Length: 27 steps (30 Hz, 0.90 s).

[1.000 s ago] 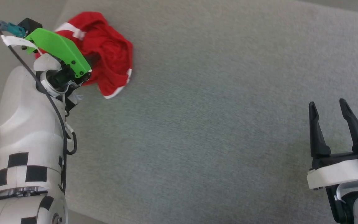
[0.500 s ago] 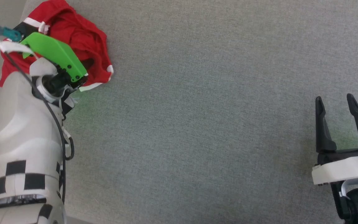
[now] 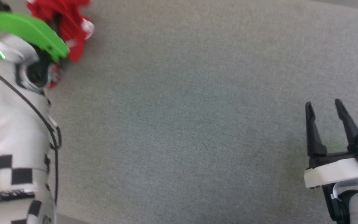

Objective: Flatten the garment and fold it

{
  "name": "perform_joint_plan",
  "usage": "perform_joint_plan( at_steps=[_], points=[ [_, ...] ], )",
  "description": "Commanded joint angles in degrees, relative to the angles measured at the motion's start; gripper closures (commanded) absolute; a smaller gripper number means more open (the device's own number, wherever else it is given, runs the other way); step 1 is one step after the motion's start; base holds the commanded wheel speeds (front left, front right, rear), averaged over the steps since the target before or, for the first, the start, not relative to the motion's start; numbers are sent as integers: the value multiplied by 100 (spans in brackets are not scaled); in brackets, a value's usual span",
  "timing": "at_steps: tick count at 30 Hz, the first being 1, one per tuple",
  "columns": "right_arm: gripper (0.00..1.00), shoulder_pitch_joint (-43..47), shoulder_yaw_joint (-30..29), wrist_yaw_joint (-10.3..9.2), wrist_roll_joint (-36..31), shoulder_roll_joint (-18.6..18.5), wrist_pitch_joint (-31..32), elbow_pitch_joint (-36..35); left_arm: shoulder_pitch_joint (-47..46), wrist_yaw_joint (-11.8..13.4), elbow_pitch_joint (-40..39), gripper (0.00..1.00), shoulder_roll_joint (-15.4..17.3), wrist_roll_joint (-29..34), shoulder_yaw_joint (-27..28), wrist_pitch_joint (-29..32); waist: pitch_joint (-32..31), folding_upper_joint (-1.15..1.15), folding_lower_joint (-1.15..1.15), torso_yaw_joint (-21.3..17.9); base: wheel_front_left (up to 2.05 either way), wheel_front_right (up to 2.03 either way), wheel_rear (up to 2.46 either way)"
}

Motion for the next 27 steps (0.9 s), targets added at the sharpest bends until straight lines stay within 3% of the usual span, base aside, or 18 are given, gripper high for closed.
perform_joint_plan(
  at_steps=[1,8,12,14,23,27],
  points=[
    [0,-43,23,-8,77,-3,-80,84,-233,-85,-106,100,81,87,-62,-113,-322,0,0,-26,0,0,0],
    [0,49,37,-8,380,-3,-371,560,-890,-324,-687,100,139,73,-509,-285,-903,0,0,-250,0,0,0],
    [0,77,54,-8,583,-3,-580,866,-1177,-363,-1201,100,26,-116,-983,-202,-1191,0,0,-498,0,0,0],
    [0,71,73,-8,706,-3,-739,1101,-1231,-368,-1650,100,-142,-563,-1577,16,-1412,0,0,-818,0,0,0],
    [0,185,94,-8,802,-3,-887,1397,-461,-369,-1780,100,-275,-800,-3204,476,-1650,0,0,-1585,0,0,0],
    [0,204,99,-8,763,-3,-888,1410,156,-369,-1603,100,-539,-1014,-3517,328,-1611,0,0,-1811,0,0,0]
  ],
)
